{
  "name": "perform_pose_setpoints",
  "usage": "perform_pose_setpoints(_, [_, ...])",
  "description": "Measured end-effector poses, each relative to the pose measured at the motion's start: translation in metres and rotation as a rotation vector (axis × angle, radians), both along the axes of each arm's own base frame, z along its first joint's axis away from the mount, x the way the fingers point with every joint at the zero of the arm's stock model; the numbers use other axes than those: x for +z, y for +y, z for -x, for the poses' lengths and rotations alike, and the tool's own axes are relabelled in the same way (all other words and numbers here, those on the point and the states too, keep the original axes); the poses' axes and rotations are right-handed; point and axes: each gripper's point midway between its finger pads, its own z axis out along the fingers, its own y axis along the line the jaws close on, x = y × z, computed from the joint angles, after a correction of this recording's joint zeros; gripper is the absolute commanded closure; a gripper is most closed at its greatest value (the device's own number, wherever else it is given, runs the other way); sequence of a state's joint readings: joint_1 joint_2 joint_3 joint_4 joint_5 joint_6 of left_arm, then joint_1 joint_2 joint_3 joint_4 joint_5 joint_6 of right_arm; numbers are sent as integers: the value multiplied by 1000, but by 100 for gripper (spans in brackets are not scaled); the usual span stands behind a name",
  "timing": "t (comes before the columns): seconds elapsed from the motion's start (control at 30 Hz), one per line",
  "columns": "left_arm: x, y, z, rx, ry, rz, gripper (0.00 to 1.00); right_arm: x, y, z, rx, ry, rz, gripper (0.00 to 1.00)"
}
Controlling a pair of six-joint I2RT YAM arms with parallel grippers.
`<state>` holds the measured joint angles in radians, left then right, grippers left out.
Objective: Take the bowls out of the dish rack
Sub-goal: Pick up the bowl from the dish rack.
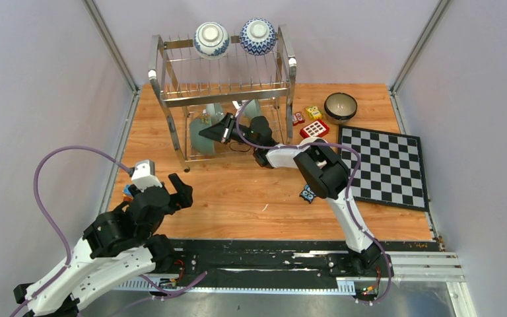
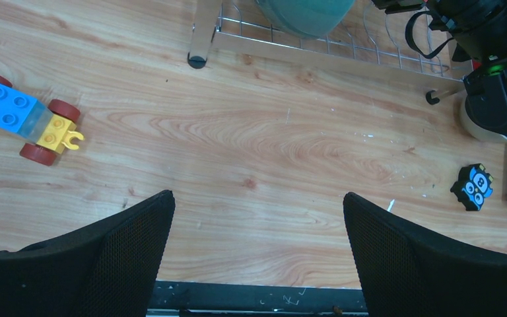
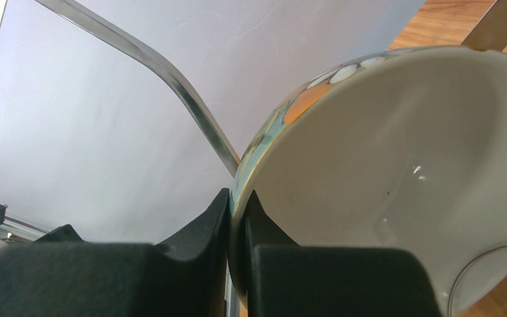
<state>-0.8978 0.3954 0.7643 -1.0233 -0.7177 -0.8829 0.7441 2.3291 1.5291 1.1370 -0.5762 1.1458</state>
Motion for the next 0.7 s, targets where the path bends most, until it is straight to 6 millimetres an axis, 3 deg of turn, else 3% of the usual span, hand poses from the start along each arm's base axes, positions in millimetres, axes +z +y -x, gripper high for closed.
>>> perform_pose_setpoints(0.7, [-1,1,0,0,-3,4,0,15,-4,3,34,103,-86,97])
